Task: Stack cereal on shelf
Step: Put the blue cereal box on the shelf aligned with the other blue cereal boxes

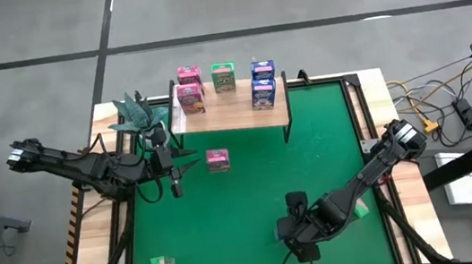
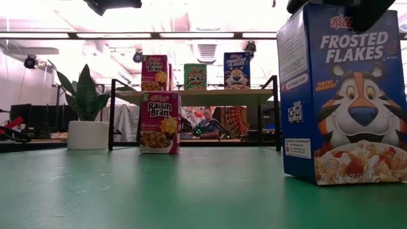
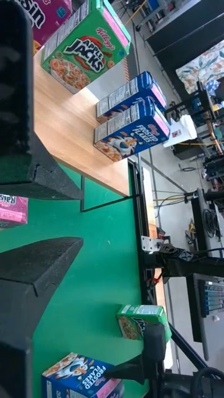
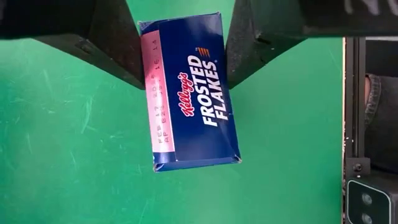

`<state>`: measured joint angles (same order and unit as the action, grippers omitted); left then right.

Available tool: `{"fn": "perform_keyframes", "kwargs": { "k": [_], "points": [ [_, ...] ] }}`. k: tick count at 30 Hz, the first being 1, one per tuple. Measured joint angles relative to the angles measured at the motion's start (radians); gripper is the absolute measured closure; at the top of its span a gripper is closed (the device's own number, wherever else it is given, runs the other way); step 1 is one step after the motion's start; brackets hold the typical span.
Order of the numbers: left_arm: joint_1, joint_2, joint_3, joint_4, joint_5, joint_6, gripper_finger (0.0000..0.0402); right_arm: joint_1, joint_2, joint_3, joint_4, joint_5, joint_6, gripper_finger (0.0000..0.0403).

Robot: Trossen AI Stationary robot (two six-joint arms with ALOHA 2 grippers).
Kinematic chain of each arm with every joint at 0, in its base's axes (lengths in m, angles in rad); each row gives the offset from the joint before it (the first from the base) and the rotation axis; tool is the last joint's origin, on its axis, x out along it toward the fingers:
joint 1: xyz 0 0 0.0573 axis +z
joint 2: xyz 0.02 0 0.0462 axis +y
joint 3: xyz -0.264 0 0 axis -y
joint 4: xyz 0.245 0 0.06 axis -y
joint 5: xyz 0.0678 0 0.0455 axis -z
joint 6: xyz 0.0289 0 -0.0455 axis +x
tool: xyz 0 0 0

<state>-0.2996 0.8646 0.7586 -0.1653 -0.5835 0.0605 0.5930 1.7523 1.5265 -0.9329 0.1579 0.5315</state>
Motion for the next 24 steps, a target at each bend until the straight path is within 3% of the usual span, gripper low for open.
{"fn": "perform_keyframes", "kwargs": {
  "k": [10, 24],
  "points": [
    [0.000, 0.000, 0.000, 0.000, 0.000, 0.000, 0.0313, -0.016, -0.008, 0.030, -0.022, -0.001, -0.019, 0.0236],
    [0.000, 0.000, 0.000, 0.000, 0.000, 0.000, 0.0313, -0.255, -0.011, 0.413, -0.311, -0.002, -0.242, 0.0239]
  ]
}}
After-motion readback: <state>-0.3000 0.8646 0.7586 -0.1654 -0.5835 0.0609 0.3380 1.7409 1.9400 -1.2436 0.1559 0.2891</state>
